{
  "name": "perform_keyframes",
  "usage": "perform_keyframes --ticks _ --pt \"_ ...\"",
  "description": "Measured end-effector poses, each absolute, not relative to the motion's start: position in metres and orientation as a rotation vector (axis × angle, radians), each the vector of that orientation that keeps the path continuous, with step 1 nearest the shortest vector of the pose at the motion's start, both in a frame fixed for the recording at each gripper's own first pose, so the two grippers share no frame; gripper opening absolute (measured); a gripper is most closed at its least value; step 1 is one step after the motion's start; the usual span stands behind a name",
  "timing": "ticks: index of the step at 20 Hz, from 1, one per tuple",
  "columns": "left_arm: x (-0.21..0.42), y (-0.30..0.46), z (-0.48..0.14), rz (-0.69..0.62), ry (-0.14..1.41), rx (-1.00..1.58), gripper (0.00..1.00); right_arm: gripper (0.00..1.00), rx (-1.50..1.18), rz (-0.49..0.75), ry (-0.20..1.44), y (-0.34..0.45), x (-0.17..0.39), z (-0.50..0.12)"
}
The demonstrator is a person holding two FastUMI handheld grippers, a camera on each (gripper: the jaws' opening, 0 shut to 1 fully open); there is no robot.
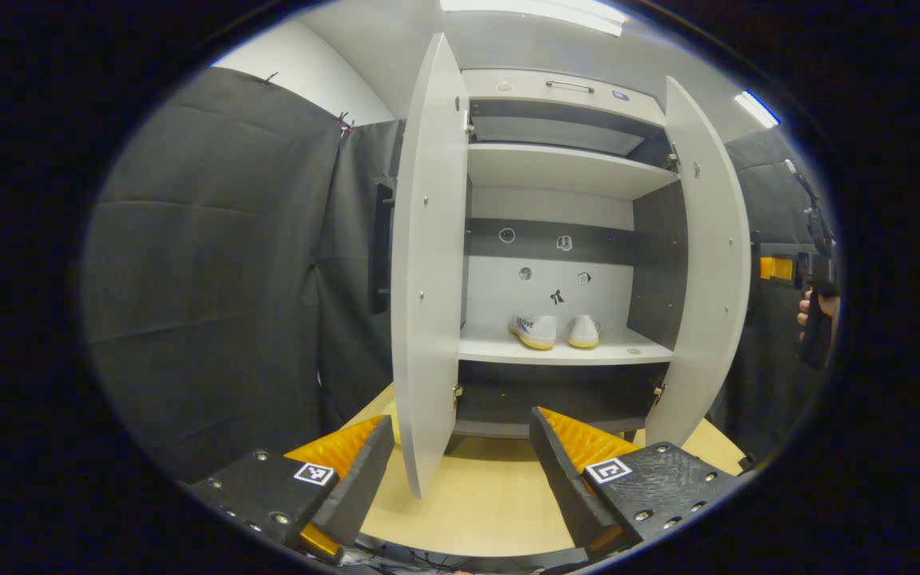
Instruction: Grab one shoe with the right hand and put it into the shoe cabinet, grab the other shoe with the left hand and put it into the shoe cabinet; then close the right door with the right hand and the left door with the left hand.
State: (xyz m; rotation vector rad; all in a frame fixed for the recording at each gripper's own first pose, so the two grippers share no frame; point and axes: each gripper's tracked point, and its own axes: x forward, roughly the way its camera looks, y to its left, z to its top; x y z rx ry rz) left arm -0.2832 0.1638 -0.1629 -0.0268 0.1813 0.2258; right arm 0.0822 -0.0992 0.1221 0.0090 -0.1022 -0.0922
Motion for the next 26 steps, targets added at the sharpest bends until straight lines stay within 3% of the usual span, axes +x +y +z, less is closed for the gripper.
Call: perform_keyframes --ticks 6,13,14,15,16,17,26 --pt "-0.307 0.187 -0.149 0.312 0.158 -0.004 0.97 0.97 -0.030 0.029 -0.074 -0.032 0.118 0.114" --pt "-0.342 0.274 -0.114 0.471 0.099 0.019 0.97 0.96 -0.024 0.004 -0.090 -0.032 0.110 0.100" --pt "-0.346 0.287 -0.110 0.490 0.090 0.013 0.97 0.92 -0.025 -0.011 -0.083 -0.038 0.107 0.096" --pt "-0.350 0.301 -0.108 0.507 0.087 0.009 0.97 0.96 -0.026 -0.029 -0.074 -0.047 0.105 0.090" --pt "-0.350 0.313 -0.106 0.519 0.086 0.007 0.97 0.92 -0.023 -0.043 -0.062 -0.053 0.103 0.085" --pt "-0.350 0.324 -0.102 0.519 0.085 0.008 0.97 0.97 -0.014 -0.053 -0.049 -0.058 0.100 0.079" --pt "-0.277 0.363 -0.062 0.338 0.063 0.054 0.98 0.98 0.031 -0.145 -0.027 -0.082 0.056 0.044"
